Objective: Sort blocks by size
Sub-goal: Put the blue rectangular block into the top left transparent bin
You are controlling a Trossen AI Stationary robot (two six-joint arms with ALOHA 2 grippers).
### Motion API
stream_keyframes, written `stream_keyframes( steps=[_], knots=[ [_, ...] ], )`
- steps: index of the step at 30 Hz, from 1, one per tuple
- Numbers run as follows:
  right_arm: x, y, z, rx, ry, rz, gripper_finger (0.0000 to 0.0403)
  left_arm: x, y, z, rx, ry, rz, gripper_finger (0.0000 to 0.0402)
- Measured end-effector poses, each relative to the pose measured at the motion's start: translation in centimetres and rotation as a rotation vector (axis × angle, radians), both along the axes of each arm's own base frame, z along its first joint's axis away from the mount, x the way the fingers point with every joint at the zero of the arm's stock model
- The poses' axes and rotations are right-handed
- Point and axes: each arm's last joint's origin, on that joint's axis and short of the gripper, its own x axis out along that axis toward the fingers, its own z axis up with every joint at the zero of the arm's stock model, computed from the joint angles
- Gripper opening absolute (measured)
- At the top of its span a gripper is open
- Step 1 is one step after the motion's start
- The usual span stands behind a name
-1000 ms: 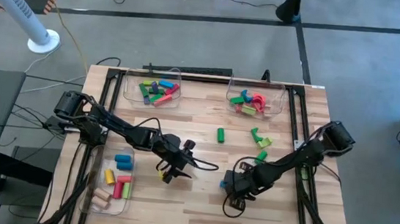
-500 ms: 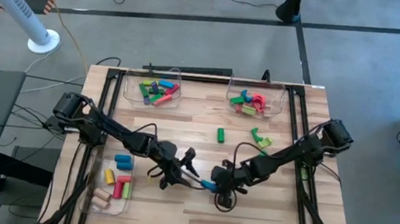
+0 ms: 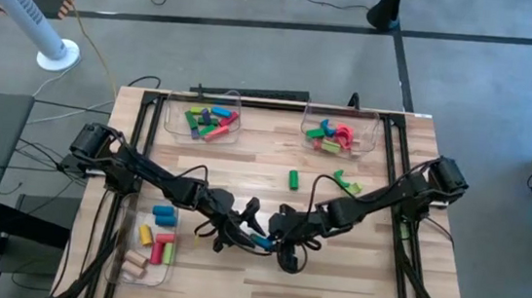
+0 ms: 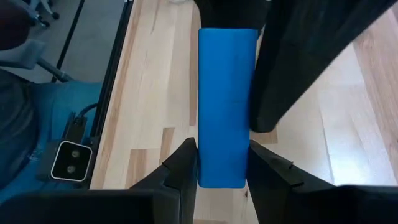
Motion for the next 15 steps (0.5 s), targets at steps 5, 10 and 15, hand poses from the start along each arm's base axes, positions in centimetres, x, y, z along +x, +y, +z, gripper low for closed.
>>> stream_keyframes(
  steps=[5, 10, 15],
  knots=[
    [0.0, 0.0, 0.1, -0.001, 0.001, 0.005, 0.0141, -0.2, -0.7, 0.1, 0.045, -0.023, 0.012, 0.0159],
    [0.1, 0.0, 0.1, 0.001, 0.001, 0.007, 0.0141, -0.3, -1.3, 0.2, 0.087, -0.053, 0.005, 0.0120],
    [0.0, 0.0, 0.1, 0.000, 0.003, 0.006, 0.0141, -0.4, -1.6, 0.2, 0.106, -0.059, 0.022, 0.0101]
  ],
)
